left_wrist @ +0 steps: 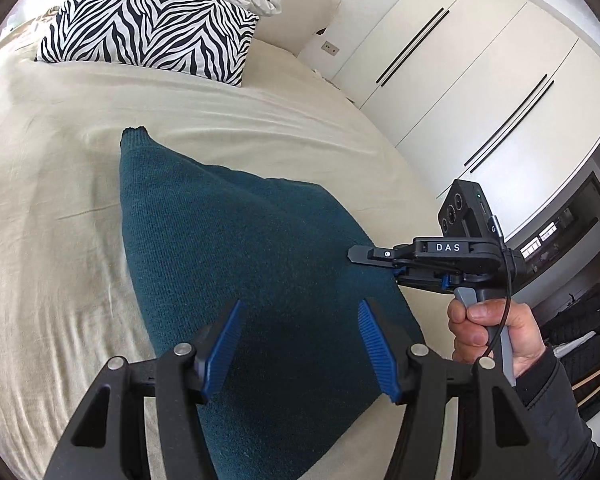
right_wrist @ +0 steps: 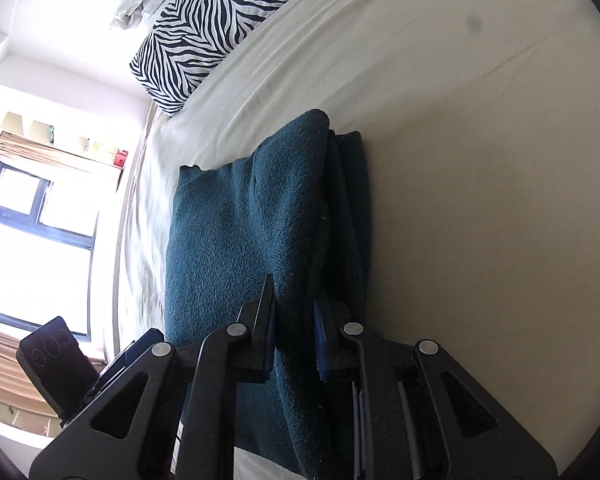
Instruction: Fold small clothes
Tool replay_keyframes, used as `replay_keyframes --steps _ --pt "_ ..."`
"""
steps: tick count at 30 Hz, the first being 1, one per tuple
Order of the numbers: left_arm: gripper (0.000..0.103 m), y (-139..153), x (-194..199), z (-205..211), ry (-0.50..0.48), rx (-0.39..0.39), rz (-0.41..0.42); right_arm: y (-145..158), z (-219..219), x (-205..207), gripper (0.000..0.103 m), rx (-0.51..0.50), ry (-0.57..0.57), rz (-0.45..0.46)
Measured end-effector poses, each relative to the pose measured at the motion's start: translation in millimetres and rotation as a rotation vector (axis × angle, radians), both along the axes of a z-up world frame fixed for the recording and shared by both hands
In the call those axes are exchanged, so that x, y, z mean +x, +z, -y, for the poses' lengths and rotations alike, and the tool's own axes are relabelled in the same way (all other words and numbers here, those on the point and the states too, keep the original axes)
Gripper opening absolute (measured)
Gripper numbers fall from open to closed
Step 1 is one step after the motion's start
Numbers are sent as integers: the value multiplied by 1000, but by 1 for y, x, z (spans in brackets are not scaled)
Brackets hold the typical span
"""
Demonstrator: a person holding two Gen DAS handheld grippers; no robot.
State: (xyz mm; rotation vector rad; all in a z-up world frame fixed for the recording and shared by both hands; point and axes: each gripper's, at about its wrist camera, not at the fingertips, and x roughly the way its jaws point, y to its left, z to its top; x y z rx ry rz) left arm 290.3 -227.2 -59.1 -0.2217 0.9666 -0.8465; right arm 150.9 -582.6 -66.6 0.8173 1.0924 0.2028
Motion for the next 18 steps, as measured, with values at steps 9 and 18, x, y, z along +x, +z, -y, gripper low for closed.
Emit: replay_keyframes --steps 9,18 --pt "59 -11 37 24 19 93 34 -50 16 -7 14 48 -28 -14" --pt "52 -54 108 48 26 178 -48 -56 31 -27 14 66 -17 21"
